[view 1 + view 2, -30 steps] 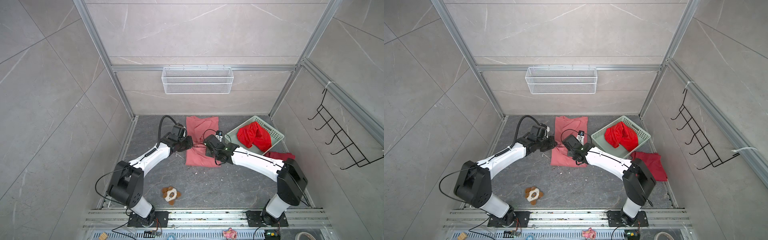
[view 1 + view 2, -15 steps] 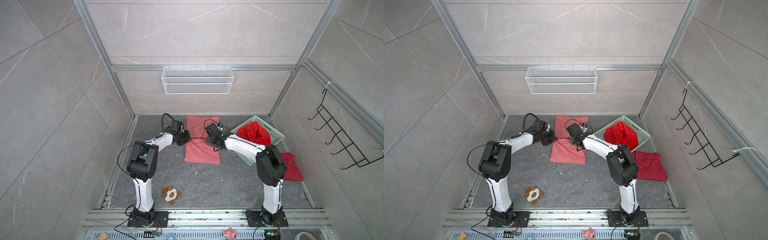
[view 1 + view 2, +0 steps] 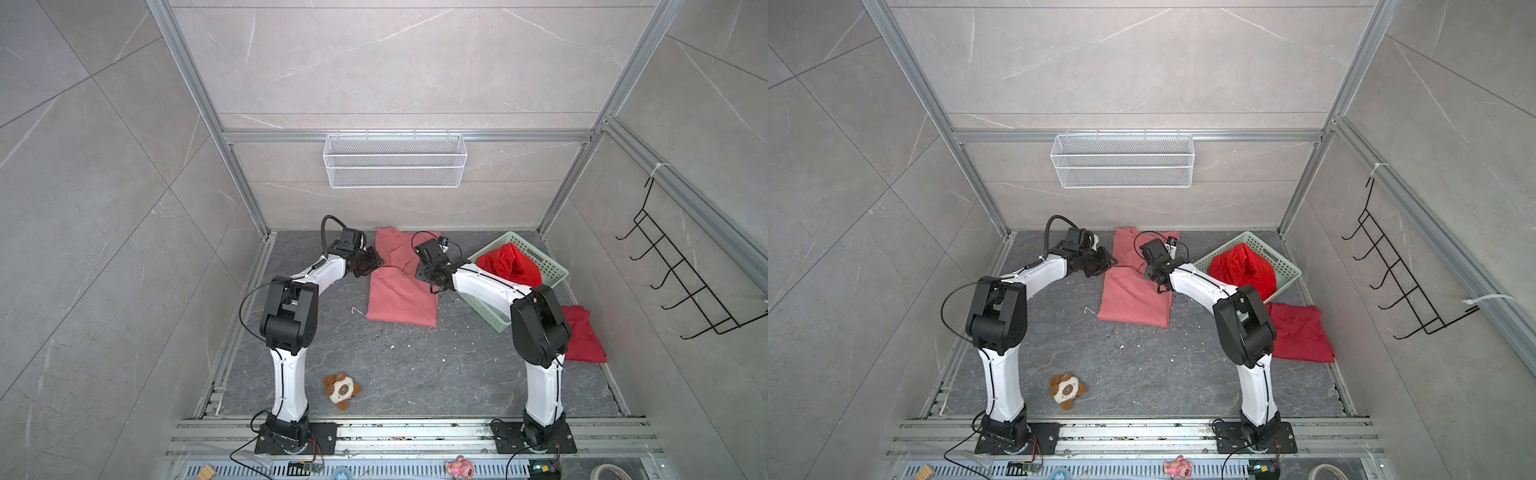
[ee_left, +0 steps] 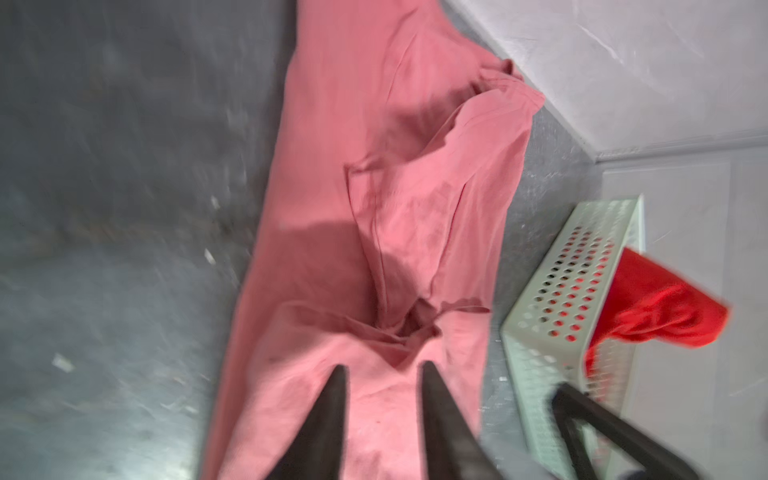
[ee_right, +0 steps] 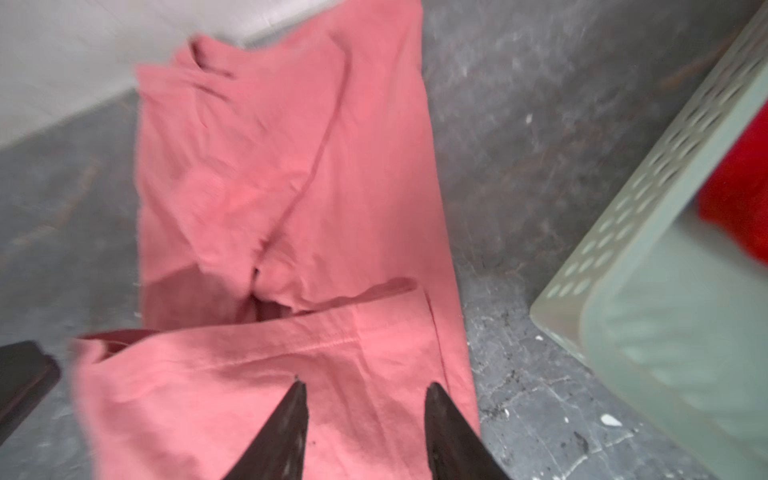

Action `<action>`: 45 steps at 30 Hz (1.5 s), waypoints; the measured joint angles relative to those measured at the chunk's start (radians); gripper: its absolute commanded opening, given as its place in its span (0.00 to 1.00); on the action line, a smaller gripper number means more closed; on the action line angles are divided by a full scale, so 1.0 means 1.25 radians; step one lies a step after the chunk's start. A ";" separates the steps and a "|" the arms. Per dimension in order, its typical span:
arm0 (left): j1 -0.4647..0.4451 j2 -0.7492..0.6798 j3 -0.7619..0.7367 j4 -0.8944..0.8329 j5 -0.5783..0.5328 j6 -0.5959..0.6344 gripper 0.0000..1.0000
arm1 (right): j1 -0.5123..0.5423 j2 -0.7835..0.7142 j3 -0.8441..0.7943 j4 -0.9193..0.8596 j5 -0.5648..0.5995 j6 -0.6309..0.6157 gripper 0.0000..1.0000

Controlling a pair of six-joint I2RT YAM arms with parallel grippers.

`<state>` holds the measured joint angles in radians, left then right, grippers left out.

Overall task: Fold and stack the t-shirts
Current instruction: 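Release the hem and draw both grippers back to the strip's new near edge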

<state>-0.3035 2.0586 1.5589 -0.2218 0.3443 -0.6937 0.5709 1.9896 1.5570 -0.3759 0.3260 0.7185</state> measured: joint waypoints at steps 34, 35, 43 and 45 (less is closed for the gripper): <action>-0.092 -0.258 -0.505 0.121 0.027 -0.047 0.62 | 0.137 -0.104 -0.367 0.110 -0.090 0.136 0.45; -0.096 -0.258 -0.526 0.128 0.023 -0.054 0.62 | 0.137 -0.105 -0.380 0.117 -0.087 0.138 0.44; -0.139 -0.355 -0.677 0.226 -0.024 -0.132 0.62 | 0.146 -0.165 -0.481 0.197 -0.089 0.138 0.44; -0.151 -0.395 -0.718 0.227 -0.038 -0.154 0.62 | 0.156 -0.191 -0.516 0.206 -0.088 0.138 0.44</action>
<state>-0.4927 1.5646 0.6617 0.0624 0.2974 -0.8864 0.7658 1.7504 0.9119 -0.1181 0.2165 0.8909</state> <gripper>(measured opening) 0.622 0.443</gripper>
